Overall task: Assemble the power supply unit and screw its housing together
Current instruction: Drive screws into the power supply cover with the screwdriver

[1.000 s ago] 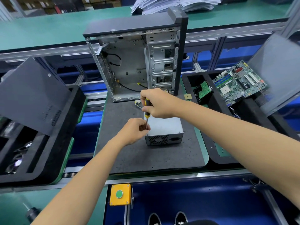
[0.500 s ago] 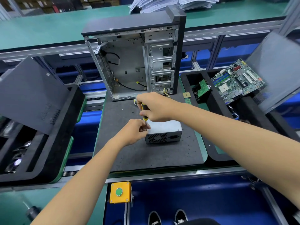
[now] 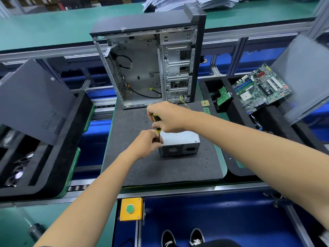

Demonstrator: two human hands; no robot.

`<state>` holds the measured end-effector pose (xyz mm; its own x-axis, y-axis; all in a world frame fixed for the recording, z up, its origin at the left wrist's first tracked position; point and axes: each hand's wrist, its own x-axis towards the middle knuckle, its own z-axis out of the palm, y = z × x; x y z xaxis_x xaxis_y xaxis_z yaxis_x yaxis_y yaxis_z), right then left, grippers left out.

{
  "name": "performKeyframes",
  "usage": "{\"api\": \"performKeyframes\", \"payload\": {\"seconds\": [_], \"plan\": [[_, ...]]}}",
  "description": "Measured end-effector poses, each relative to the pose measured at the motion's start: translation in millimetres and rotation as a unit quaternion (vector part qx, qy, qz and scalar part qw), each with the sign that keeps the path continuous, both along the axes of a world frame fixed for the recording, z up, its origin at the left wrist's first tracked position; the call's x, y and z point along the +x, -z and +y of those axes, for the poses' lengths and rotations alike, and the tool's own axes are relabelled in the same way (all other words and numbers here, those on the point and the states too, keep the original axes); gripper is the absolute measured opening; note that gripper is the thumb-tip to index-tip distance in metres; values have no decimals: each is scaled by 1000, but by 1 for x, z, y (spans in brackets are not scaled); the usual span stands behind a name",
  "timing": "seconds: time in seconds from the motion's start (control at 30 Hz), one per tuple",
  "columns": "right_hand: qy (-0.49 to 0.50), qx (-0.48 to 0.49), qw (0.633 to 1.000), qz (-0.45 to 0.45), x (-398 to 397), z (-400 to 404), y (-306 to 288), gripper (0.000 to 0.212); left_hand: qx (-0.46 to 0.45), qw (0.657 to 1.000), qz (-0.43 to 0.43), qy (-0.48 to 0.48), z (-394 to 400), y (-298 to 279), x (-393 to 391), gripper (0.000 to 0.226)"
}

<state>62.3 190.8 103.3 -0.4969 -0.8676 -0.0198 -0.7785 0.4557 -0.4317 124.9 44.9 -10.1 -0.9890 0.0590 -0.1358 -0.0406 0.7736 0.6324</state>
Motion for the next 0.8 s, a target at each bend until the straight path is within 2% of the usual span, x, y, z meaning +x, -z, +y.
{"api": "performKeyframes", "payload": {"seconds": [0.23,0.4,0.6,0.7,0.73,0.8], "plan": [[-49,8,997,62,0,-6,0,17,25,1000,-3,-20,-2,-2,2,3],[-50,12,996,70,0,-9,-2,20,33,999,-1,-21,-6,-3,5,5],[6,124,974,189,1,-15,-9,38,27,999,20,-21,-3,-2,7,7],[-6,166,978,126,1,-16,-16,37,7,999,36,-16,-1,-1,8,10],[-26,172,980,96,0,-16,-18,29,5,999,40,-15,-1,-1,8,10],[-65,171,979,93,1,-15,-23,15,11,999,41,-19,-1,-1,8,8]]}}
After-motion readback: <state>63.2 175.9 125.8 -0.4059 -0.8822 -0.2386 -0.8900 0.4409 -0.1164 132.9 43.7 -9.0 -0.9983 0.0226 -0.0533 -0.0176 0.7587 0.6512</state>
